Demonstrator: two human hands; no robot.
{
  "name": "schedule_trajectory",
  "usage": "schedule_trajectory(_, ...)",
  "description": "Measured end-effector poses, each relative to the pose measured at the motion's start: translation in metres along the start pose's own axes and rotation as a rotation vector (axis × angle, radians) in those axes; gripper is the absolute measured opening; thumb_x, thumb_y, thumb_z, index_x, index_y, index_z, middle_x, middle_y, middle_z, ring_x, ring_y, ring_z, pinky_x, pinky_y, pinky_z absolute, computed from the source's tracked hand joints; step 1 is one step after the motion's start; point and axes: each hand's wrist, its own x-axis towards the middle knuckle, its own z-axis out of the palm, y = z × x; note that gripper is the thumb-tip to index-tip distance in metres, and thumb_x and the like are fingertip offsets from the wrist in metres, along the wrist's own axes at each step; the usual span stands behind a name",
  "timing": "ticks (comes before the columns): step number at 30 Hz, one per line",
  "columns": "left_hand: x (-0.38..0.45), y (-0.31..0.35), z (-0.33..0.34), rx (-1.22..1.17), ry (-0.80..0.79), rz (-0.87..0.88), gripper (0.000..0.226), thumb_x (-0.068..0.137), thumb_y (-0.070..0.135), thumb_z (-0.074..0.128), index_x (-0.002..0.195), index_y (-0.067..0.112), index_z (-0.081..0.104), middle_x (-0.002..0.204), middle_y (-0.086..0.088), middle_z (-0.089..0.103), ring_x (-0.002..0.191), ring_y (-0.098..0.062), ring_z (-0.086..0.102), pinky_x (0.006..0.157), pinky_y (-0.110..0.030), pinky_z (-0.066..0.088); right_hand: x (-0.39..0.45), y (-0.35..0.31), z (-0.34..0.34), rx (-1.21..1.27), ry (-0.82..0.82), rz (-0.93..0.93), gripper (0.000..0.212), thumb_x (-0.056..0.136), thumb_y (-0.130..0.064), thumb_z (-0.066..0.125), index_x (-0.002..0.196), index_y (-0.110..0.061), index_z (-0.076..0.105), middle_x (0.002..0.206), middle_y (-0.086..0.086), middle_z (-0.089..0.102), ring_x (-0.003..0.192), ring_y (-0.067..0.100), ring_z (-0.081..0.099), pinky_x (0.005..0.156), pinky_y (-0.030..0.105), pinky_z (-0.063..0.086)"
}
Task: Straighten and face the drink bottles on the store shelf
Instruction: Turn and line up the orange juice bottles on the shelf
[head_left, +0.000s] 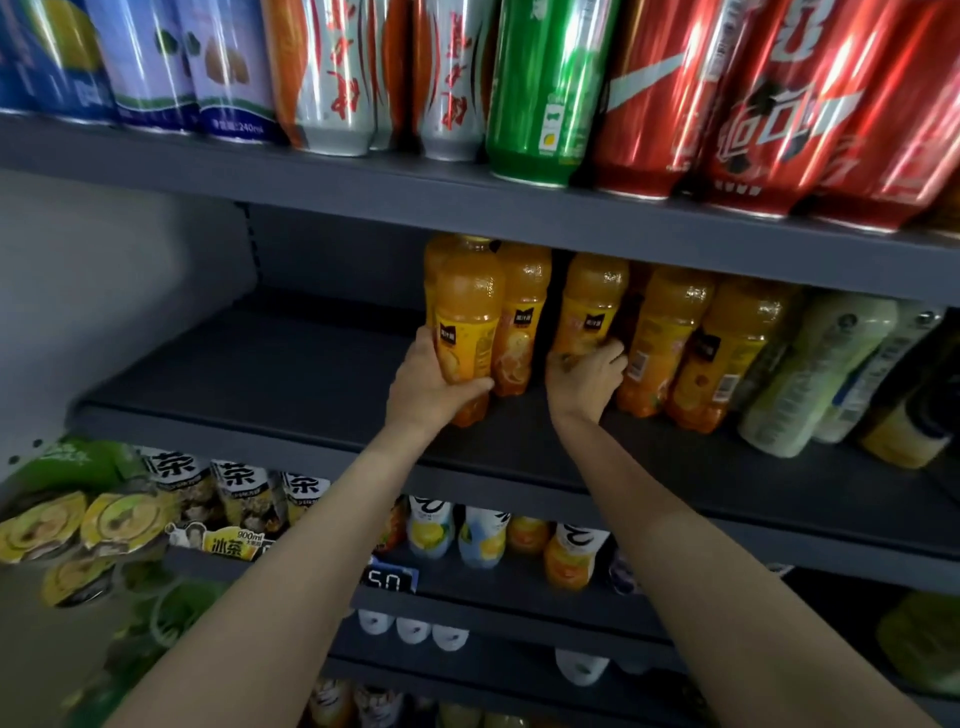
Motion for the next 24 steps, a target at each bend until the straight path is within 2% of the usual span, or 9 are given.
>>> schedule_trajectory(4,-0.007,-0.001,0.007,-0.027,0.041,-0.017,0.069,0.074,0.030,0.077,0.129,0.011,0.040,0.126,-0.010,0.051,0.119,-0.027,0.048,0.098,-0.042,0.041,-0.013,-0.006,-0.025,0.008,0.030,-0.027,0.089,0.074,-0.028,0.080,0.139,0.000,0.027,0.142,0.019,0.030,0.130,0.036,0.031,0.105,0.040,0.030)
schedule_trajectory(8,-0.042,0.003,0.009,0.002,0.365,0.101,0.055,0.082,0.023,0.069,0.126,0.005,0.044,0.123,-0.015,0.045,0.114,-0.029,0.043,0.096,-0.043,0.038,-0.013,-0.020,-0.047,0.109,-0.020,-0.103,0.068,0.073,-0.023,0.081,0.125,0.000,0.044,0.127,0.015,0.052,0.120,0.028,0.049,0.092,0.030,0.040)
schedule_trajectory(10,-0.060,0.006,0.007,-0.031,0.390,0.257,0.042,0.085,0.019,0.065,0.121,0.005,0.048,0.116,-0.012,0.047,0.109,-0.022,0.043,0.094,-0.039,0.040,-0.024,-0.018,-0.060,0.156,-0.080,-0.096,0.063,0.072,-0.025,0.081,0.121,-0.004,0.047,0.121,0.012,0.058,0.113,0.025,0.054,0.087,0.029,0.045)
schedule_trajectory(12,-0.069,0.012,0.004,-0.088,0.247,0.316,0.039,0.087,0.020,0.063,0.122,0.008,0.049,0.116,-0.007,0.050,0.110,-0.018,0.046,0.094,-0.032,0.041,-0.039,-0.016,-0.073,0.266,-0.152,-0.049,0.061,0.071,-0.027,0.082,0.120,-0.012,0.048,0.118,0.007,0.059,0.110,0.022,0.056,0.090,0.032,0.047)
schedule_trajectory(15,-0.076,0.024,-0.003,-0.236,-0.077,0.199,0.040,0.090,0.028,0.059,0.126,0.014,0.048,0.115,0.005,0.055,0.115,-0.013,0.051,0.092,-0.020,0.040,-0.064,-0.019,-0.094,0.526,-0.297,0.068,0.055,0.073,-0.027,0.081,0.117,-0.023,0.047,0.116,-0.001,0.061,0.111,0.018,0.058,0.097,0.040,0.047)
schedule_trajectory(17,-0.081,0.030,-0.008,-0.416,-0.321,-0.021,0.039,0.091,0.037,0.054,0.125,0.018,0.048,0.119,0.004,0.057,0.115,-0.016,0.054,0.092,-0.022,0.043,-0.077,-0.026,-0.107,0.669,-0.391,0.119,0.055,0.077,-0.024,0.077,0.123,-0.019,0.048,0.117,-0.001,0.062,0.108,0.018,0.061,0.095,0.040,0.049)
schedule_trajectory(19,-0.087,0.036,-0.016,-0.734,-0.566,-0.327,0.039,0.089,0.044,0.053,0.120,0.020,0.050,0.120,-0.009,0.061,0.107,-0.023,0.062,0.090,-0.032,0.051,-0.087,-0.032,-0.115,0.773,-0.437,0.114,0.056,0.080,-0.019,0.074,0.129,-0.014,0.047,0.119,0.003,0.063,0.107,0.017,0.062,0.091,0.036,0.052)
schedule_trajectory(21,-0.092,0.037,-0.023,-0.917,-0.659,-0.454,0.042,0.087,0.041,0.057,0.119,0.015,0.052,0.115,-0.019,0.063,0.098,-0.030,0.067,0.081,-0.035,0.057,-0.093,-0.035,-0.120,0.807,-0.451,0.090,0.055,0.081,-0.019,0.072,0.130,-0.012,0.047,0.121,0.005,0.063,0.109,0.018,0.062,0.091,0.036,0.052)
schedule_trajectory(24,-0.097,0.038,-0.028,-0.966,-0.578,-0.398,0.043,0.087,0.032,0.059,0.125,0.012,0.050,0.119,-0.016,0.060,0.103,-0.029,0.064,0.078,-0.032,0.058,-0.100,-0.032,-0.123,0.812,-0.475,0.092,0.050,0.083,-0.020,0.070,0.128,-0.014,0.047,0.121,0.004,0.062,0.109,0.017,0.062,0.089,0.033,0.054)
